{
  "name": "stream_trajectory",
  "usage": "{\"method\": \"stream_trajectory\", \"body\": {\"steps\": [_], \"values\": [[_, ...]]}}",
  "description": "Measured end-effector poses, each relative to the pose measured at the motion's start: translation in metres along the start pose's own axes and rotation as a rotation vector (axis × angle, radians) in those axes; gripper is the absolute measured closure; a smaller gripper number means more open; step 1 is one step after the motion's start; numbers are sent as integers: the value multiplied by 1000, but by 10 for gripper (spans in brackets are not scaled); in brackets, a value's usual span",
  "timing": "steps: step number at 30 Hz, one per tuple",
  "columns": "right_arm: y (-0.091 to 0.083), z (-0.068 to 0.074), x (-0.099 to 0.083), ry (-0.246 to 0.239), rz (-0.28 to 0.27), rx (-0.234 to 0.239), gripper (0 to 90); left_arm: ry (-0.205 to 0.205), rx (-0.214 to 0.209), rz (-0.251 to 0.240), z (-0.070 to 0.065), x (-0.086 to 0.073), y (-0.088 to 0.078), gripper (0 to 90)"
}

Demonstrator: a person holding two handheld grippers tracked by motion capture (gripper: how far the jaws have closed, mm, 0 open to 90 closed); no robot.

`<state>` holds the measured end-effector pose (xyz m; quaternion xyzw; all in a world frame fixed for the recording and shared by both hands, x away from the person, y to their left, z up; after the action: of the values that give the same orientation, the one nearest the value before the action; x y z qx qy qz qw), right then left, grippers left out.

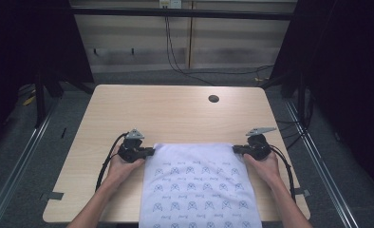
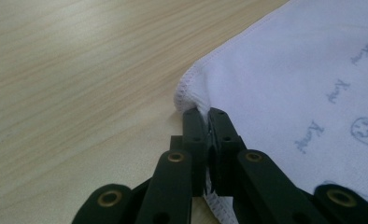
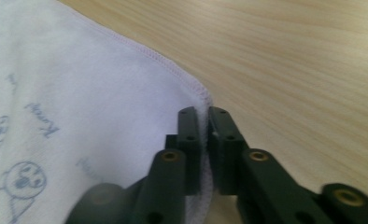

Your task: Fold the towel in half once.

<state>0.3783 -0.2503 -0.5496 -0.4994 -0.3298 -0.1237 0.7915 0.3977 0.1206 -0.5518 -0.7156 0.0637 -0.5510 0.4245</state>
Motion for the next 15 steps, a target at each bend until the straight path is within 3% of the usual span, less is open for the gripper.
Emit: {"method": "stream_trajectory", "body": {"steps": [1, 3, 4, 5, 10, 15], "values": [[2, -1, 0, -6, 0, -18, 741, 4, 1, 1, 0, 0, 0, 871], [2, 0, -1, -9, 9, -19, 729, 8, 4, 5, 0, 0, 0, 871], [3, 1, 1, -15, 1, -40, 641, 8, 7, 5, 0, 0, 0, 871], [4, 1, 1, -14, -2, -41, 620, 5, -1, 1, 0, 0, 0, 871], [7, 1, 3, -39, -20, -89, 567, -4, -1, -3, 0, 0, 1, 870], [6, -3, 8, -19, -53, -77, 533, -2, -2, -2, 1, 0, 0, 869]]}}
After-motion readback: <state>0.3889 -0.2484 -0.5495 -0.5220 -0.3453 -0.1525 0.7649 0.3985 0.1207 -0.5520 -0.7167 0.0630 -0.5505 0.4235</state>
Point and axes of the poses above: each handheld gripper's, and its own axes: y roughly forward along the jaws, x roughly out of its top, z roughly to its left, the point moved 7 cm from there along y, roughly forward along the jaws, and after that the axes turned 12 degrees about y, right-handed, at the moved point
